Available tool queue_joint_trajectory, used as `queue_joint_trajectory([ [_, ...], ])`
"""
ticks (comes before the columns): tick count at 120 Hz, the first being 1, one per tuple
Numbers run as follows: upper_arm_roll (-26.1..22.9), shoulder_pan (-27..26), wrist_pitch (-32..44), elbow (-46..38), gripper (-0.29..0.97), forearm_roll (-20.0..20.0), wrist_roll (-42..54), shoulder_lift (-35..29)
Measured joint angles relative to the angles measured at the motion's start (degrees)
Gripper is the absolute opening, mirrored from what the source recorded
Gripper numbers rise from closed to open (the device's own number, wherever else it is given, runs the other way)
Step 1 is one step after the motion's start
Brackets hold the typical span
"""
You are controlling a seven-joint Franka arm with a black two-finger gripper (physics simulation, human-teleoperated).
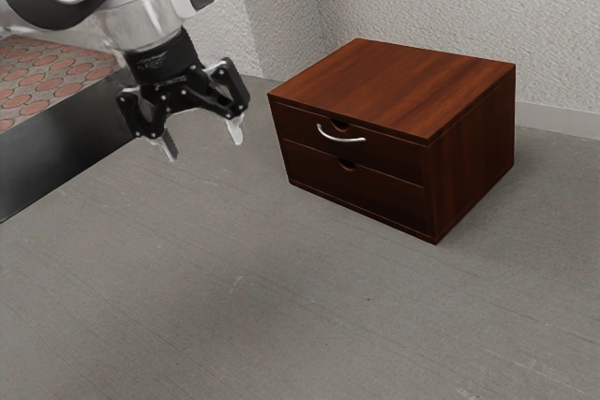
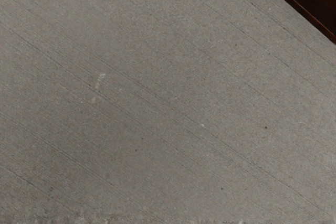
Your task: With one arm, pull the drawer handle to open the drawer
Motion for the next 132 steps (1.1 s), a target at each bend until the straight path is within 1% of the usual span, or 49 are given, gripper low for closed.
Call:
queue_joint_trajectory([
  [16, 0.23, -7.51, 0.07, 0.57, 0.64, 0.2, -15.28, 0.48],
  [28, 0.3, -12.27, 2.15, -1.45, 0.63, 0.36, -24.66, -0.55],
  [35, 0.26, -13.88, 4.07, -2.55, 0.62, 0.45, -29.28, -0.44],
  [45, 0.23, -14.47, 7.22, -4.89, 0.62, 0.96, -35.08, -0.14],
  [61, 0.37, -12.73, 11.05, -6.89, 0.61, 1.88, -42.86, -0.11],
  [82, 0.38, -7.06, 14.04, -7.09, 0.6, 3.38, -50.42, -0.13],
  [110, -0.08, 0.45, 15.65, -8.1, 0.59, 6.68, -56.57, -0.05],
  [121, -0.18, 1.85, 15.96, -8.1, 0.59, 7.15, -58.05, -0.04],
  [132, -0.22, 2.1, 16.14, -8.17, 0.59, 7.38, -58.86, 0.17],
])
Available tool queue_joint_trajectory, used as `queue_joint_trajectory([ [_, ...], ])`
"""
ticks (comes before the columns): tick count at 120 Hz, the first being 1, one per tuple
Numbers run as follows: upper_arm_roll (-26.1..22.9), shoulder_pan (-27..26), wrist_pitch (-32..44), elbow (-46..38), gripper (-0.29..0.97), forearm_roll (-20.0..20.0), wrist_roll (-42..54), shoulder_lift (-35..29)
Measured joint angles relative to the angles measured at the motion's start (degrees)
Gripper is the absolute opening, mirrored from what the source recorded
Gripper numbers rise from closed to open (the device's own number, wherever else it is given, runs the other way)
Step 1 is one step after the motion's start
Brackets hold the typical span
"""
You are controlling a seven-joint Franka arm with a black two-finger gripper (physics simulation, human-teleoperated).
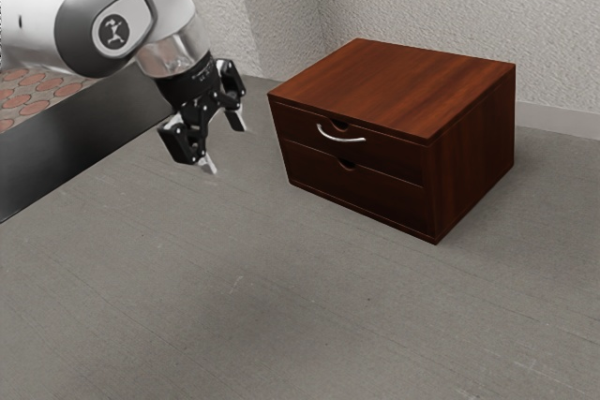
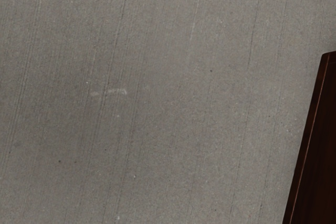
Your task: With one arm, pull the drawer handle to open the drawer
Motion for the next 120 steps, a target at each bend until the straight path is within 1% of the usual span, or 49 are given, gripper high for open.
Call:
queue_joint_trajectory([
  [28, 0.0, -2.25, 0.36, 0.12, 0.59, 0.2, -1.7, 0.75],
  [73, 0.03, -7.31, 3.44, 0.55, 0.59, 0.12, -3.12, 2.44],
  [86, 0.05, -8.46, 4.42, 2.99, 0.59, 0.1, -3.24, 5.98],
  [106, 0.21, -6.35, 6.46, 5.74, 0.59, 0.05, -2.45, 10.07],
  [120, 0.07, -6.39, 7.33, 10.73, 0.59, 0.05, -1.82, 14.29],
])
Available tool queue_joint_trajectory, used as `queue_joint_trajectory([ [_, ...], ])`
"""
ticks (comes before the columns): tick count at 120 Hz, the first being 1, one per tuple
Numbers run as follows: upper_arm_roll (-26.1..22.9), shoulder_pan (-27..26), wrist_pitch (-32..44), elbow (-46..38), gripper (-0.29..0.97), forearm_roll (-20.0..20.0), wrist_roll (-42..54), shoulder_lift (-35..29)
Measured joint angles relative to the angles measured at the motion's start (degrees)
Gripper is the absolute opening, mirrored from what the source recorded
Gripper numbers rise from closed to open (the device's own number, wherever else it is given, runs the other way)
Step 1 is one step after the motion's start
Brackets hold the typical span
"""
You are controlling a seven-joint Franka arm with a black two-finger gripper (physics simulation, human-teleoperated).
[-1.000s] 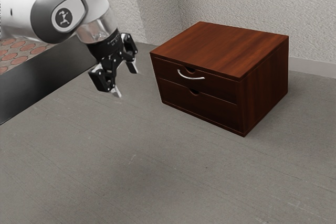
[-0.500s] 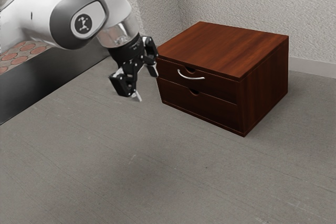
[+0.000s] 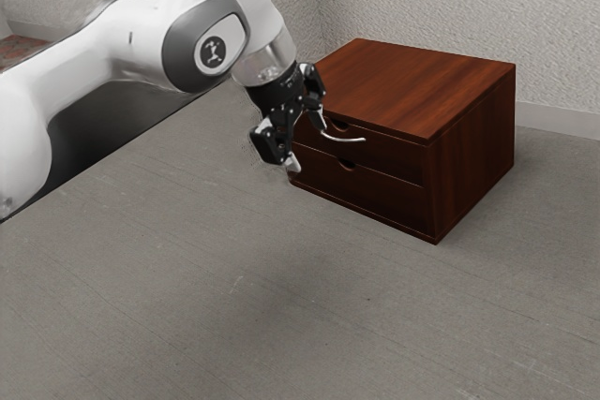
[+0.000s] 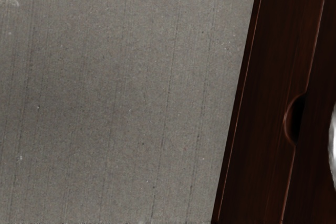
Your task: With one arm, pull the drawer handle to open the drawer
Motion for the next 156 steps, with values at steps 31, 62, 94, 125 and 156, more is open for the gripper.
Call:
queue_joint_trajectory([
  [31, 0.24, 0.1, 2.66, 3.8, 0.59, 0.05, 1.43, 4.98],
  [62, 0.35, 0.25, 4.06, 5.66, 0.59, 1.49, 2.62, 8.02],
  [94, 0.35, 0.64, 5.82, 6.13, 0.58, 2.91, 3.42, 9.12],
  [125, 0.36, 1.39, 8.09, 6.05, 0.58, 3.43, 3.91, 10.17],
  [156, 0.43, 1.61, 10.95, 5.64, 0.58, 3.56, 4.19, 11.23],
])
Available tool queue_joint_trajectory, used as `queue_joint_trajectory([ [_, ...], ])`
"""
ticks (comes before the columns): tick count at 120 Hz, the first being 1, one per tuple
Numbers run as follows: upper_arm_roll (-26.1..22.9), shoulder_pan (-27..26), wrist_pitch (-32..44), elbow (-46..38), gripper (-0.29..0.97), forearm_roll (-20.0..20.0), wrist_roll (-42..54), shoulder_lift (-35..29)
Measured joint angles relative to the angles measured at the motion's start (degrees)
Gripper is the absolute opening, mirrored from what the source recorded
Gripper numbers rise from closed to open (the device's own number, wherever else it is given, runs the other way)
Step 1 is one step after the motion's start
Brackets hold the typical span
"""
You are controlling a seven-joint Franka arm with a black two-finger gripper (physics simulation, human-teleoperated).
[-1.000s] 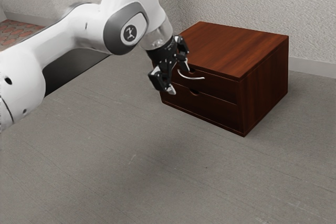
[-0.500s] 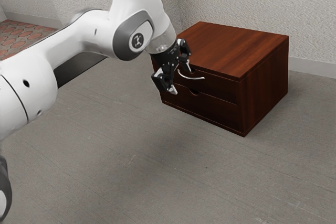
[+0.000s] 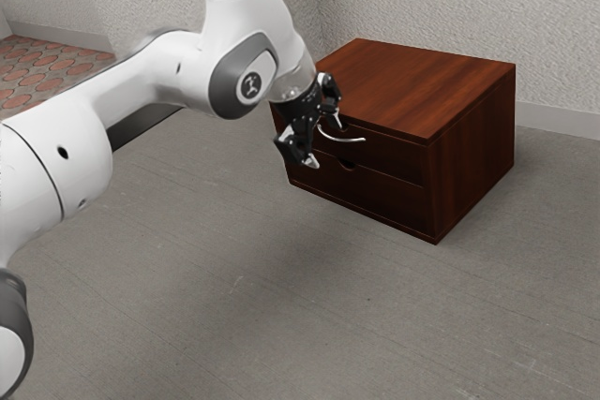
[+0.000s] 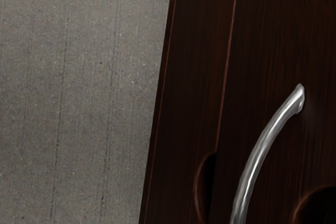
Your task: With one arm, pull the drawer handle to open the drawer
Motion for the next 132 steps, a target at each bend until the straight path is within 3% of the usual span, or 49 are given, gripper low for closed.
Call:
queue_joint_trajectory([
  [46, 0.1, 0.6, 1.39, -1.29, 0.57, 0.02, 0.12, 1.03],
  [132, 0.21, 0.65, 0.98, -3.58, 0.3, -0.16, 0.37, -0.55],
])
